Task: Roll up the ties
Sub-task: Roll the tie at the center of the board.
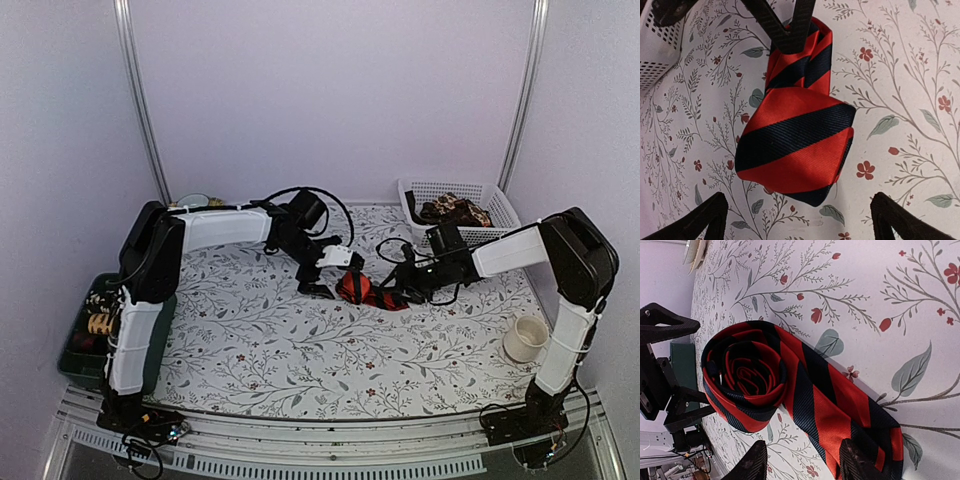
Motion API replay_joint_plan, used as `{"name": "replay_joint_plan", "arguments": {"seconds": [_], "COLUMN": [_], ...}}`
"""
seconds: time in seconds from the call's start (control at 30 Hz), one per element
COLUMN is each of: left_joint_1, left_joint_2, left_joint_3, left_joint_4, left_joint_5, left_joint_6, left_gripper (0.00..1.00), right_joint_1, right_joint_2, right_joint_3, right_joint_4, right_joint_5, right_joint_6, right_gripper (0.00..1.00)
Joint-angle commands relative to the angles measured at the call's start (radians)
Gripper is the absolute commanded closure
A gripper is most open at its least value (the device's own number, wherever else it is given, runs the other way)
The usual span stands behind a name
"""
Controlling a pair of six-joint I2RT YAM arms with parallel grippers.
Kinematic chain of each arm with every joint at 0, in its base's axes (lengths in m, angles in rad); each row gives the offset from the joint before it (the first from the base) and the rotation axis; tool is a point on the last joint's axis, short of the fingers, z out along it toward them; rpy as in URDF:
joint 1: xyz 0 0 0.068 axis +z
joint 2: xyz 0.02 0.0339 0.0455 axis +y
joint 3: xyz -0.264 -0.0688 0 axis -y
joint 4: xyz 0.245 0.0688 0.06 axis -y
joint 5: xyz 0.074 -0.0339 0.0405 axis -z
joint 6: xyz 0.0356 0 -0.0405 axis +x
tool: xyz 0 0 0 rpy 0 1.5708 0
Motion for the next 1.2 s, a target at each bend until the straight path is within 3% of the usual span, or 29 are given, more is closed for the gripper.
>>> {"name": "replay_joint_plan", "arguments": {"seconds": [0.0,0.7,1.17], "left_joint_1": [0.015,0.021,0.035], "left_joint_2": [0.028,0.122,0.163], "left_joint_3": [0.02,0.064,0.107], "left_joint_4": [0.049,0.113,0.126], "left_joint_5": [0.011,0.077,0.108], "left_joint_6": [0.031,0.054,0.014], "left_gripper": [0.0,0.0,0.0], "right_joint_1": [0.022,0.071,0.071], "right_joint_2": [-0.103,0.049,0.147], "right_joint_3": [0.039,0.04,0.072], "right_joint_4": [-0.048,0.183,0.22], "right_joint_5": [0.017,-0.086,-0.097], "right_joint_6": [-0.004,0.142,0.163], "right_gripper": [0.51,0.57,0.61]}}
